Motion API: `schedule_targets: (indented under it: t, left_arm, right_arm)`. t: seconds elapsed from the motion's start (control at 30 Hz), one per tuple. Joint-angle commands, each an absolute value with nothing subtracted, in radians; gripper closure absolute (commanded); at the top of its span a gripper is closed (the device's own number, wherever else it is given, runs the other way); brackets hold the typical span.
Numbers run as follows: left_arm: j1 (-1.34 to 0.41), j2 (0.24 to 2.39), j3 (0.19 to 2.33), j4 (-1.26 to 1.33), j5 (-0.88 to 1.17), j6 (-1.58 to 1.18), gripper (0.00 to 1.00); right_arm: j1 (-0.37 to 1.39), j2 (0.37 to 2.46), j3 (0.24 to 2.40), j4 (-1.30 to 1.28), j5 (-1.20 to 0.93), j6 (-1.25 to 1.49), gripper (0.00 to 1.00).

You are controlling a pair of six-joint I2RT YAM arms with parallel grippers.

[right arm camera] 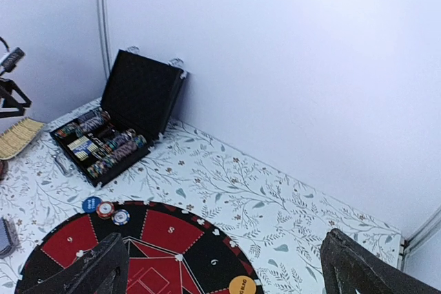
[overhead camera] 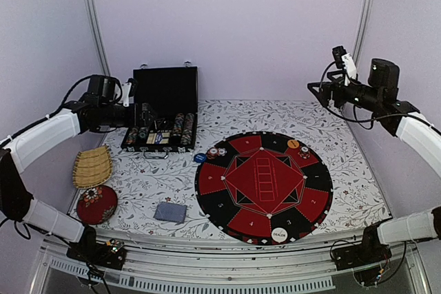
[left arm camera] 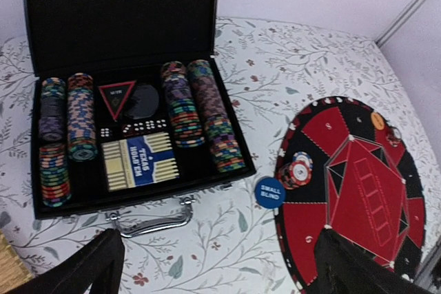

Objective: Distribute texas hold em gaming equipment
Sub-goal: Pick up the face-down deck piles from the corner of the board.

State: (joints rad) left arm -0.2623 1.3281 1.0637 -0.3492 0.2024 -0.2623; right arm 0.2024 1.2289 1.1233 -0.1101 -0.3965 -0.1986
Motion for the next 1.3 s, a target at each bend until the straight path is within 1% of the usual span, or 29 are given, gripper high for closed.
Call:
schedule_targets:
  t: [0.0,0.13,0.33,0.53,0.63,0.73,0.87,0.97,1.13,1.17,1.27]
  left_arm:
    - [-0.258,1.373,1.176,-0.541,-0.004,-0.135,0.02]
    - [-0.261,1.403,1.228,-0.625,-0.080,-0.114,0.02]
    - [-0.261,1.398,1.212,-0.704,-0.136,-0.142,0.02]
    - [-0.261,1.400,1.146,-0.677,-0.081,-0.165,0.02]
    - [-0.270,1.432,1.133,-0.668,-0.032,-0.192,0.02]
    - [-0.337,1.419,1.080,-0.634,-0.022,-0.211,0.02]
    - [-0.494,1.372,1.027,-0.626,0.005,-0.198,0.02]
    - [-0.629,1.342,1.023,-0.632,0.072,-0.096,0.03]
    - [-0.916,1.297,1.032,-0.688,0.047,0.307,0.02]
    - [-0.945,1.281,1.010,-0.670,0.035,0.397,0.02]
    - [-0.952,1.259,0.958,-0.652,0.015,0.588,0.02]
  right_arm:
    - [0.204,1.132,1.020,-0.021,-0.500,-0.042,0.01]
    - [0.204,1.146,1.040,-0.156,-0.548,0.010,0.01]
    - [0.204,1.207,1.031,-0.363,-0.579,0.047,0.01]
    - [0.204,1.193,0.921,-0.334,-0.639,0.112,0.00]
    - [0.204,1.210,0.904,-0.349,-0.630,0.130,0.01]
    - [0.206,1.241,0.918,-0.382,-0.639,0.136,0.01]
    - [0.237,1.279,0.940,-0.390,-0.662,0.131,0.01]
    - [0.287,1.314,0.985,-0.418,-0.650,0.106,0.01]
    - [0.333,1.340,0.998,-0.369,-0.690,0.092,0.01]
    - [0.334,1.345,0.995,-0.359,-0.703,0.093,0.01]
    - [0.339,1.365,1.000,-0.352,-0.711,0.092,0.01]
